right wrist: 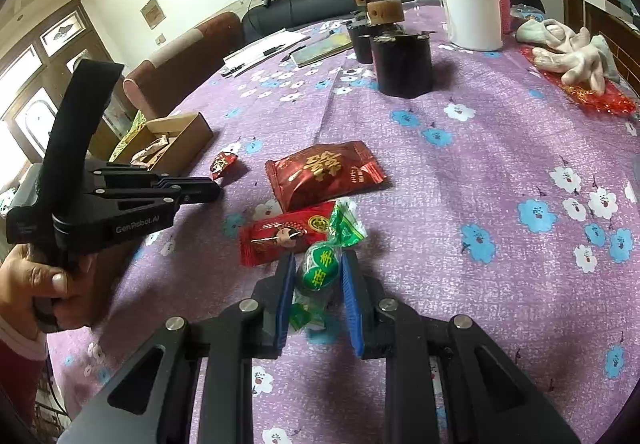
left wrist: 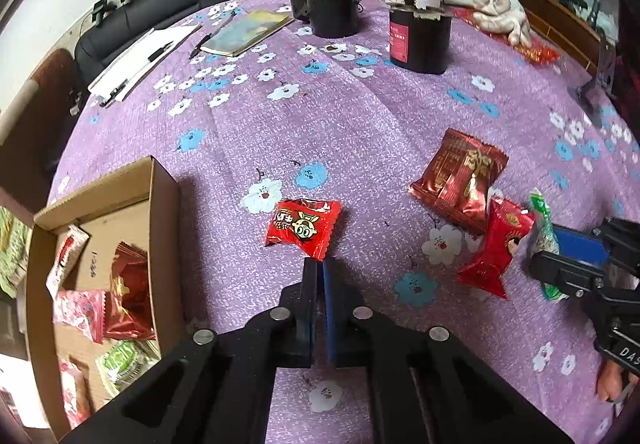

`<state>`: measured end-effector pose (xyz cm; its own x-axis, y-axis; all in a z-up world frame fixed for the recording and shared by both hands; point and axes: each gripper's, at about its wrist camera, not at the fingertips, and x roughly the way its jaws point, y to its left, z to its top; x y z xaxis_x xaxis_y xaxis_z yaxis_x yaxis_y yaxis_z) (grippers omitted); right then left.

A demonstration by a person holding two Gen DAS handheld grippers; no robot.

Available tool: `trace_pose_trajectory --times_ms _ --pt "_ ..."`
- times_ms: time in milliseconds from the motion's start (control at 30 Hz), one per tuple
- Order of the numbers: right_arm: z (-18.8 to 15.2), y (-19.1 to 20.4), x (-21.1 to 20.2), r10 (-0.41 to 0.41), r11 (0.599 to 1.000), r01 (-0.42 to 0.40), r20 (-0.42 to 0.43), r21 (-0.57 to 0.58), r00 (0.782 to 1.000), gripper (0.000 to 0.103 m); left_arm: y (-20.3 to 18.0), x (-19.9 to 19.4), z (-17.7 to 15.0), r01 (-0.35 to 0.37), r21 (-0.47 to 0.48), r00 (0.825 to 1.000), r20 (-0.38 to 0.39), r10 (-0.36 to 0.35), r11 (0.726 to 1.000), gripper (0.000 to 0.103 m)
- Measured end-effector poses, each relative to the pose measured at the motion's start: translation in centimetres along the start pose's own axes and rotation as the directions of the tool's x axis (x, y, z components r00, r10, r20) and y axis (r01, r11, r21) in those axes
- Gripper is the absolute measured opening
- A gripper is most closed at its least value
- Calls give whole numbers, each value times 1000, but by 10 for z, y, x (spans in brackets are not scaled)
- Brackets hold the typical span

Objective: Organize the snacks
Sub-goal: 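Grasp the small red candy with the left gripper while the right holds the green pastry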

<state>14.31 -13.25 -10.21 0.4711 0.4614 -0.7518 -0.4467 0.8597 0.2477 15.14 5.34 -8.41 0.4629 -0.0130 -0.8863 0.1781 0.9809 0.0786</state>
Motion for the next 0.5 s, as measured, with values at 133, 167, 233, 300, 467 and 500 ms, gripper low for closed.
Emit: trace_pose_trajectory --times_ms 133,167,233,300,467,500 --pt "0 1 1 -10 1000 10 -7 -1 1000 22 10 -5 3 -45 -3 998 41 45 999 2" --pt "-1 2 0 -12 1000 12 -7 -2 1000 22 10 -6 6 -57 5 997 46 56 998 2" --pt "-1 1 1 -15 1000 15 -11 0 1000 22 9 -5 12 -71 27 997 46 70 997 4" --pt "0 2 3 -18 1000 18 -13 -1 1000 22 9 -3 18 -95 39 994 52 93 995 15" --pt "1 2 3 -23 1000 23 -15 -4 1000 22 14 -19 23 -107 19 985 135 104 994 70" --pt "1 2 3 -22 1000 22 -14 -4 1000 22 13 -23 23 -113 23 982 153 109 993 80"
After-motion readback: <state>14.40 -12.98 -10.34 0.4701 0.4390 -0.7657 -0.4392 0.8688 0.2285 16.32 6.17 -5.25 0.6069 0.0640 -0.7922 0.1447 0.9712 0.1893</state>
